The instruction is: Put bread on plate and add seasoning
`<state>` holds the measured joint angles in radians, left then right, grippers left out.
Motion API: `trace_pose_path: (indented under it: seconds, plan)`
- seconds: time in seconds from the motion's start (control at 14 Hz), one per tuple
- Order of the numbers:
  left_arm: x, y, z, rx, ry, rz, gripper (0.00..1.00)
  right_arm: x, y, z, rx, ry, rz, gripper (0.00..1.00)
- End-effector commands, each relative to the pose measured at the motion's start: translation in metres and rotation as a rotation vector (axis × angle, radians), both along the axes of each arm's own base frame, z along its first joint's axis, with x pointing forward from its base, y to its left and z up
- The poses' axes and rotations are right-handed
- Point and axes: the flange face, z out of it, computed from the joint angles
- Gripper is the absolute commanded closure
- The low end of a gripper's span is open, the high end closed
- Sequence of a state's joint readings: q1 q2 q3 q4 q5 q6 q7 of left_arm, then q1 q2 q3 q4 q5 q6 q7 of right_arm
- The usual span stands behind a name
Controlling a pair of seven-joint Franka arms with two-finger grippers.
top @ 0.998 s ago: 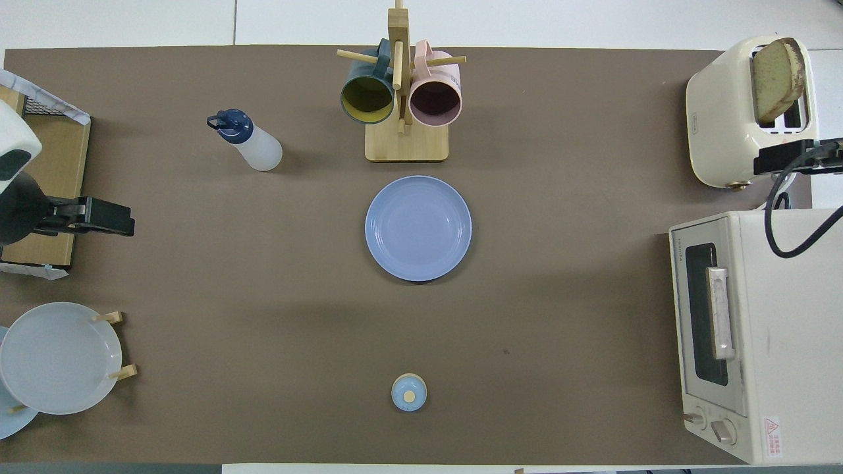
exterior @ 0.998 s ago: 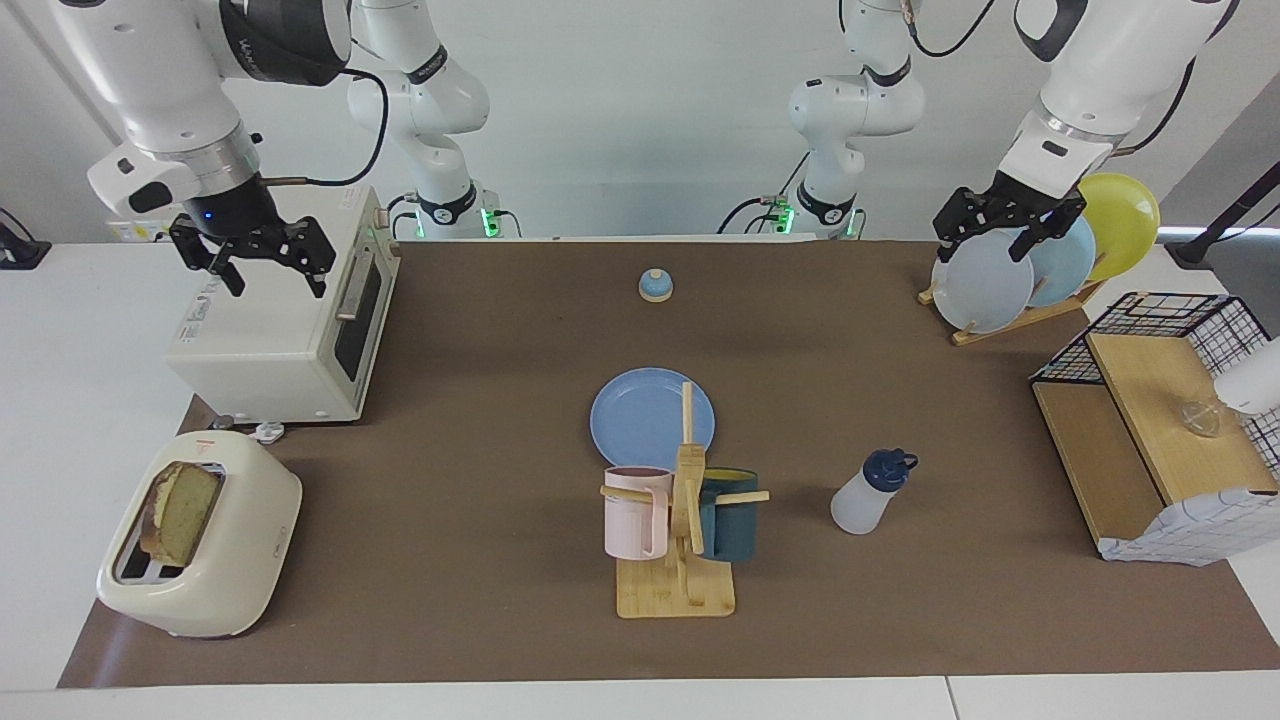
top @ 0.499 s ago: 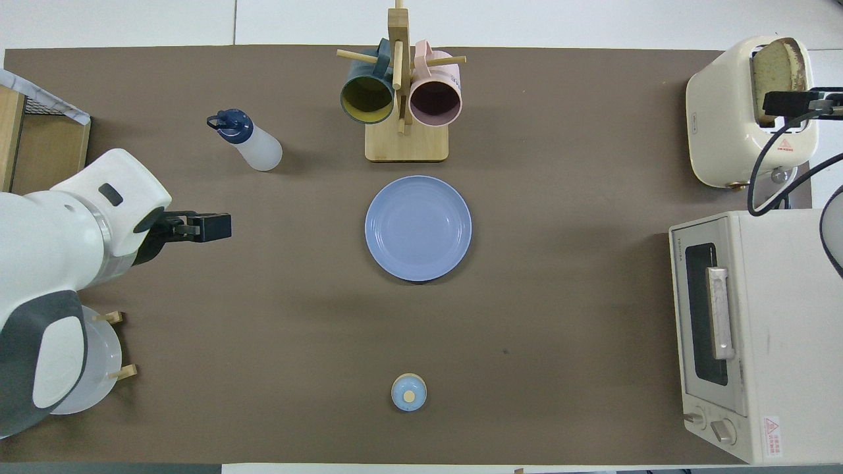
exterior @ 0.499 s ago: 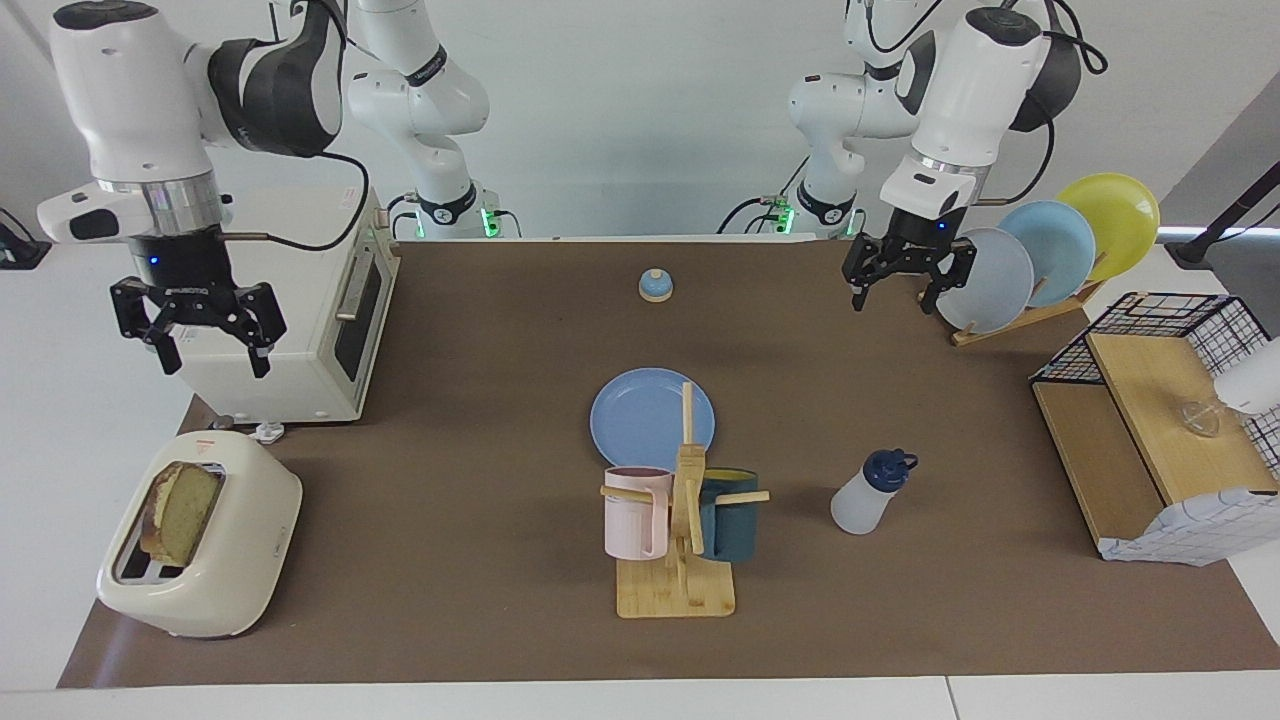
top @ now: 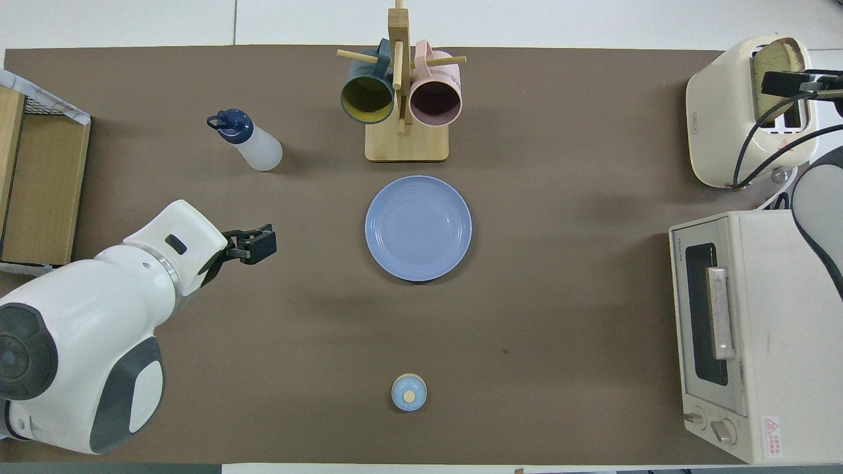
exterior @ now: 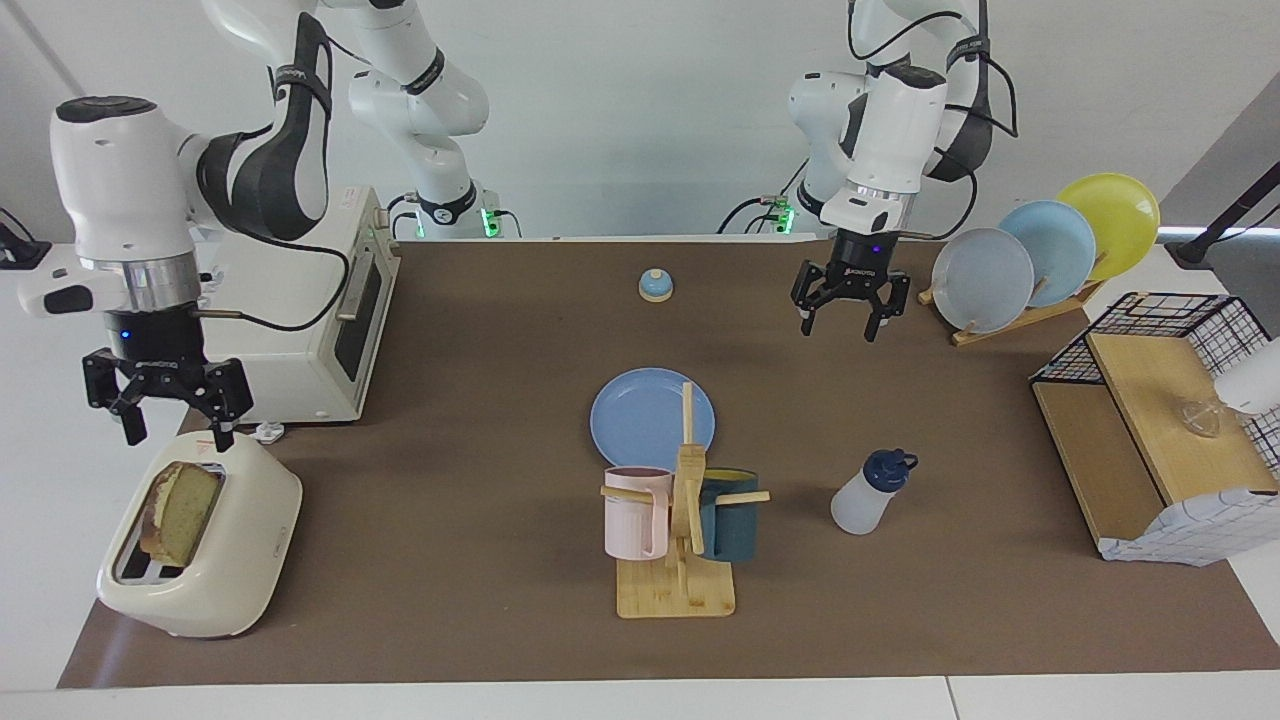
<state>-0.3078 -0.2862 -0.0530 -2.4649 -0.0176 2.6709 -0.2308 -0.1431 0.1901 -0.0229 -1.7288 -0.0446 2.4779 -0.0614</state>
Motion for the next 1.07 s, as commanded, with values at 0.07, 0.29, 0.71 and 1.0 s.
trace_pose_path:
  seconds: [0.07,0.29,0.71,1.0]
  plan:
    - [-0.001,0.003,-0.033,-0.032,-0.068,0.013,0.0,0.015,-0.022,-0.015,0.003,-0.029,-0.01,0.0]
    - [0.012,-0.001,-0.066,-0.052,-0.11,0.014,0.0,0.017,-0.03,-0.037,0.003,0.003,-0.016,0.04]
    - [0.028,-0.002,-0.117,-0.086,-0.183,0.028,0.0,0.02,-0.026,-0.046,-0.029,0.0,0.029,0.52]
    - [0.043,0.001,-0.122,-0.088,-0.197,0.04,0.0,0.02,-0.021,-0.048,-0.033,0.017,0.046,0.9]
